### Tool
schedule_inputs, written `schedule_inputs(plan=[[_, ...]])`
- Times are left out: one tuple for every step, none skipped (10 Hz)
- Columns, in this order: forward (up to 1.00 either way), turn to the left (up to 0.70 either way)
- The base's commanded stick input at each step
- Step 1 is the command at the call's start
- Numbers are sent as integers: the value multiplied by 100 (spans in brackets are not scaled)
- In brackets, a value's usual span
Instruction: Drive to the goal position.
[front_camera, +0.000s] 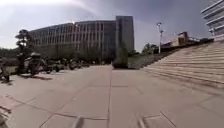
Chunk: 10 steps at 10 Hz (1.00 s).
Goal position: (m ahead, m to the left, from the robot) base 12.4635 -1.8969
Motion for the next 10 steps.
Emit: schedule_inputs(plan=[[99,0],[99,0],[99,0],[99,0],[99,0],[99,0],[99,0],[99,0],[99,0],[99,0]])
